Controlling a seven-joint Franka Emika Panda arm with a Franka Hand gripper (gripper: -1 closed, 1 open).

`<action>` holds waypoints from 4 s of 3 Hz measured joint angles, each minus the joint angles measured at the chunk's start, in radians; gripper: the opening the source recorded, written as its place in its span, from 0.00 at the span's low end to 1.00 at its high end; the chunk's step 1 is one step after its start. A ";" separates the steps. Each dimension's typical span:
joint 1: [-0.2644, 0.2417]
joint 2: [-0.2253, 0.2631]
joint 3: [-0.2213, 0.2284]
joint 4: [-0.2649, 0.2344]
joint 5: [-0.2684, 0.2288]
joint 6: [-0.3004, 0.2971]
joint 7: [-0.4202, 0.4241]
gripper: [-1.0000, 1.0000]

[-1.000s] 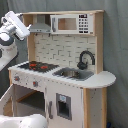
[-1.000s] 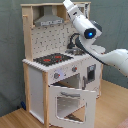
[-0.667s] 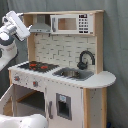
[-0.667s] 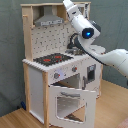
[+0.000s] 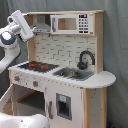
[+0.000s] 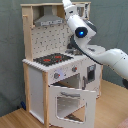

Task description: Play with the kitchen

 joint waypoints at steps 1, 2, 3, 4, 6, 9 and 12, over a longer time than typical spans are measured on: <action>-0.048 0.000 0.001 0.039 0.000 -0.056 0.080 1.00; -0.080 0.000 0.001 0.058 0.000 -0.127 0.153 1.00; -0.081 0.000 -0.003 0.058 0.000 -0.212 0.200 1.00; -0.081 0.000 -0.004 0.058 0.000 -0.222 0.205 0.00; -0.082 0.000 -0.007 0.038 -0.005 -0.418 0.265 0.00; -0.096 0.011 -0.016 -0.042 -0.013 -0.500 0.251 0.00; 0.072 0.011 -0.061 -0.254 -0.013 -0.451 0.171 0.00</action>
